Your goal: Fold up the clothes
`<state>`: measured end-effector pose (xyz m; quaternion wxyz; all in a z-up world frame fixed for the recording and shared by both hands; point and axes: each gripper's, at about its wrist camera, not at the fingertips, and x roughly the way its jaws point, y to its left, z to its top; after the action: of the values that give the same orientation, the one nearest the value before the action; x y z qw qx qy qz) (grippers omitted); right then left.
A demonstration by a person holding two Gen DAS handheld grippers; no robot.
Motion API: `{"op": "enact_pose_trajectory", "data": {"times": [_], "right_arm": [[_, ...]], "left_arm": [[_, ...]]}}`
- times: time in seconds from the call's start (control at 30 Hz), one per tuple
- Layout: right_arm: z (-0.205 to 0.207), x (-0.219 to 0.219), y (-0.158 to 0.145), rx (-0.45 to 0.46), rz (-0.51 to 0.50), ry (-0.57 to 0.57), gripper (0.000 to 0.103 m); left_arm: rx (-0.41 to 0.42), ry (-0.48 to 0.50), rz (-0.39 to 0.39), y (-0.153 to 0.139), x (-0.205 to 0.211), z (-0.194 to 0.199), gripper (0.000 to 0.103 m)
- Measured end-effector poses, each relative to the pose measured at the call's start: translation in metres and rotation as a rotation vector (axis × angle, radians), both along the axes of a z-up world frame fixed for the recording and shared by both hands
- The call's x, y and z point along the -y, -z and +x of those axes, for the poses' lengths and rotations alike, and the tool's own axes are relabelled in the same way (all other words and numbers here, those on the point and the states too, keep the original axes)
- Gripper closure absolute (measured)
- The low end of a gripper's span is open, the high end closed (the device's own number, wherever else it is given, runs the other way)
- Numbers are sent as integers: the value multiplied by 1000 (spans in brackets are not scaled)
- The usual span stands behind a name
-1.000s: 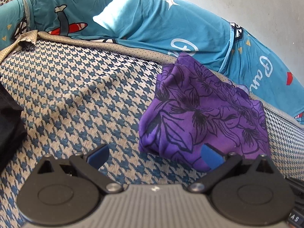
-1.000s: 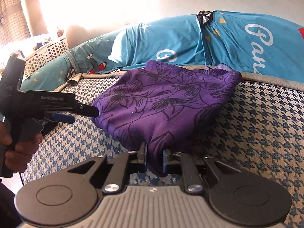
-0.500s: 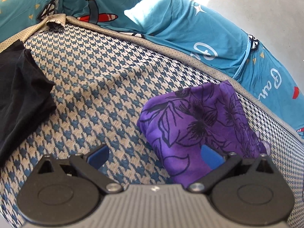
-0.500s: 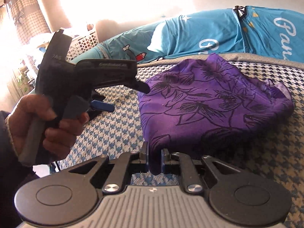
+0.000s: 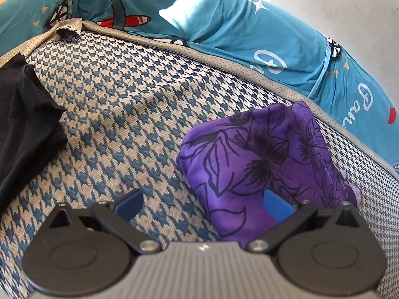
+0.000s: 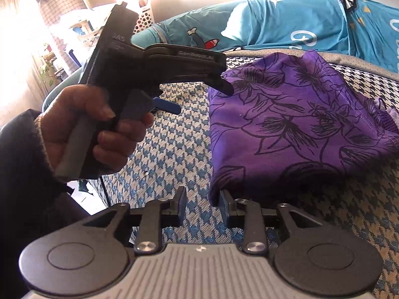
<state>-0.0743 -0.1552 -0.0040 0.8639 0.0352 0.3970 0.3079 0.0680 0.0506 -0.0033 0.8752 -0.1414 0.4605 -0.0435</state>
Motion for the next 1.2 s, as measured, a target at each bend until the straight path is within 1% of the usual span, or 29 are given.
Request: {"op": "enact_pose_trajectory", "data": {"times": [0.03,0.13,0.2,0.27,0.37,0.47,0.6,0.8,0.87,0.93,1.0,1.07,1.2], "right_arm": [[-2,0,-1,-1,1,-13,74],[-6,3,-8,-6,45,-46,74],[-10,5,-13,6,71,-66,73],[-10,7,-18,26,79,-61,73],[-5,15,-25,56,75,-14,73],[5,26,-31,86,44,36,73],[25,42,-38,112,30,120,72],[55,54,-38,144,13,192,70],[65,55,-34,142,19,211,67],[75,55,-30,136,23,230,67],[83,53,-26,129,20,234,67],[91,52,-23,140,19,262,67],[109,54,-20,146,32,288,67]], "left_arm": [[-1,2,7,1,1,0,0],[-4,7,27,4,4,2,0],[-8,9,40,7,6,3,0],[-24,5,52,12,7,4,0],[-38,-2,59,17,7,6,0],[-57,-8,62,21,5,7,0],[-72,-6,69,26,5,7,0],[-77,-4,85,31,5,5,0],[-71,-1,90,30,6,5,0],[-59,5,97,27,6,4,0],[-30,15,125,19,8,2,0],[2,23,154,12,11,1,0],[16,-1,135,9,10,5,0]]}}
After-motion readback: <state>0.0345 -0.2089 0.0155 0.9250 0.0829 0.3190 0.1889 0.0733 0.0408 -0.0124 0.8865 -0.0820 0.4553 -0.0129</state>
